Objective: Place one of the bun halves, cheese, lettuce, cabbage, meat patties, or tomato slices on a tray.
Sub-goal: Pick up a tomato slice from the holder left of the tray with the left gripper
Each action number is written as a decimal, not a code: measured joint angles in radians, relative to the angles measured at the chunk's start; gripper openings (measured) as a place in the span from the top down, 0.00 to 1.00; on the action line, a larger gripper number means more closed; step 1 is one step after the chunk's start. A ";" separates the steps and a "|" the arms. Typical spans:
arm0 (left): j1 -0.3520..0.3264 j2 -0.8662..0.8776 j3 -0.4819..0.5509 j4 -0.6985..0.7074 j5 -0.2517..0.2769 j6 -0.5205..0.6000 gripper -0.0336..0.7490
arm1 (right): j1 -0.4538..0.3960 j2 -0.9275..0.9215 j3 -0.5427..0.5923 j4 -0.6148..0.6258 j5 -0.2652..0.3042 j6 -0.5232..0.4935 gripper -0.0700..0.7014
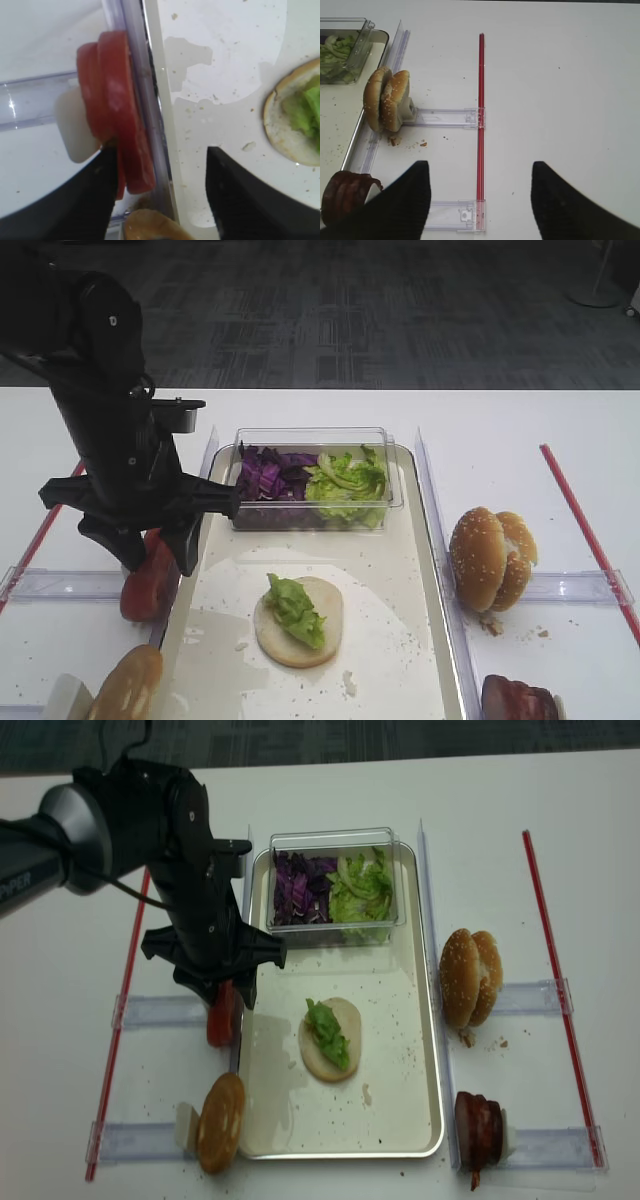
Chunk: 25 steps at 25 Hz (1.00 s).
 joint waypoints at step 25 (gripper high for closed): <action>0.000 0.020 -0.001 0.050 -0.031 -0.015 0.88 | 0.000 0.000 0.000 0.000 0.000 0.000 0.33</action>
